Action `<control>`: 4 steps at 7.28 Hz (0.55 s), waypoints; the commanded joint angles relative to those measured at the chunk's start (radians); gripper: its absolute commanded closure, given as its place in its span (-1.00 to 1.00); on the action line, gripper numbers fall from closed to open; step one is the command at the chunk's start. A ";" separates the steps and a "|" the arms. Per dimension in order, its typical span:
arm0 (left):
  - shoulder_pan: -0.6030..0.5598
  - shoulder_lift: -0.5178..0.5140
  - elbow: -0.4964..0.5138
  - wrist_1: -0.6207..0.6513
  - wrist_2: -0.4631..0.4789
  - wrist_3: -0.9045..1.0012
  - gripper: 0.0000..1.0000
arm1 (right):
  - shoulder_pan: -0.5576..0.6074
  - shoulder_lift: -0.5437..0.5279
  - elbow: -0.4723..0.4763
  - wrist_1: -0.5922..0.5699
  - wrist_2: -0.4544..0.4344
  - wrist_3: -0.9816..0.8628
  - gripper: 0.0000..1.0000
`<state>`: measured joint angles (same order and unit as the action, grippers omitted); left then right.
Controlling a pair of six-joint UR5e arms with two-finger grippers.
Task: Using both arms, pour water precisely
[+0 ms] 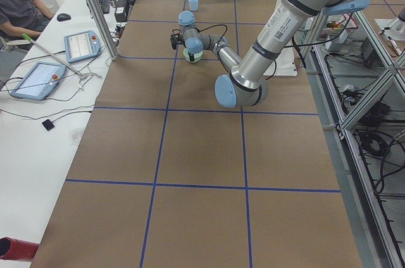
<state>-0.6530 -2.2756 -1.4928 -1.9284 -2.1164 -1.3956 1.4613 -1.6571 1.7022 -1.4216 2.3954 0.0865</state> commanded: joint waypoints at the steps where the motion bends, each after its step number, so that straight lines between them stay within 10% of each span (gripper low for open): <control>1: -0.020 0.114 -0.151 0.046 -0.002 0.003 -0.97 | -0.063 -0.012 -0.012 0.128 0.010 0.010 -1.00; 4: -0.020 0.114 -0.155 0.046 -0.001 0.001 -0.97 | -0.209 -0.047 -0.013 0.464 0.002 0.158 -1.00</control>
<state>-0.6727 -2.1638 -1.6429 -1.8830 -2.1171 -1.3942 1.3013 -1.6785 1.6898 -1.1315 2.4013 0.1635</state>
